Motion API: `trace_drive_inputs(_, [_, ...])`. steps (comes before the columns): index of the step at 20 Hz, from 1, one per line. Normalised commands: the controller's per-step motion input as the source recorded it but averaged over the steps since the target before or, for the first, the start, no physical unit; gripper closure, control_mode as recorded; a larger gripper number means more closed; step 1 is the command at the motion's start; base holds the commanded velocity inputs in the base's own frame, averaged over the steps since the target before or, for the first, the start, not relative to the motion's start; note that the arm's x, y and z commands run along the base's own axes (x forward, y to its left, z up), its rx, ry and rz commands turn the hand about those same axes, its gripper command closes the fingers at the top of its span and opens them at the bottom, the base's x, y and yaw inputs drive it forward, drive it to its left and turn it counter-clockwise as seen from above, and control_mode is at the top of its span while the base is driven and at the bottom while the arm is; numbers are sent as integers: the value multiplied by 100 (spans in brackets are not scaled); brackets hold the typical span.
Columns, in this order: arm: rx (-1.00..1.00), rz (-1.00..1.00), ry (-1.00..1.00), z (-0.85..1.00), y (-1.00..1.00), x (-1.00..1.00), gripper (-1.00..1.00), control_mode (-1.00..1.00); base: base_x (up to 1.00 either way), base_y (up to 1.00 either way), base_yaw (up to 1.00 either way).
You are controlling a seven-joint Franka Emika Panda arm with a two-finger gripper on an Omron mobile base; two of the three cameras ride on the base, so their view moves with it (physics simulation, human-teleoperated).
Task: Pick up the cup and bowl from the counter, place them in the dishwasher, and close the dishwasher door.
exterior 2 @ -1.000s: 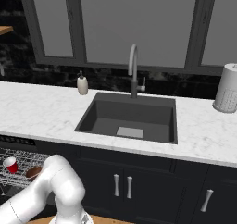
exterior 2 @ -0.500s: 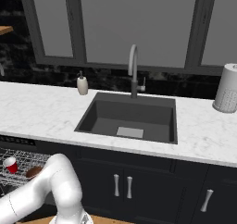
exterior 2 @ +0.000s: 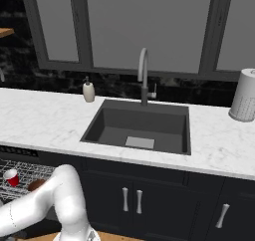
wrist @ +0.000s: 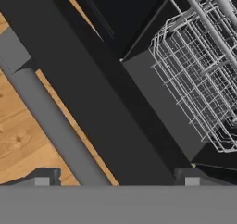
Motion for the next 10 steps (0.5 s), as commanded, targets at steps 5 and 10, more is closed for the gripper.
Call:
trace_drive_inputs(5, [-21, -6, -32, -81, -54, -15, -100, -100, 0, 0, 0])
trace_drive_inputs(10, [-21, 0, -24, -50, -66, -60, -100, -100, 0, 0, 0])
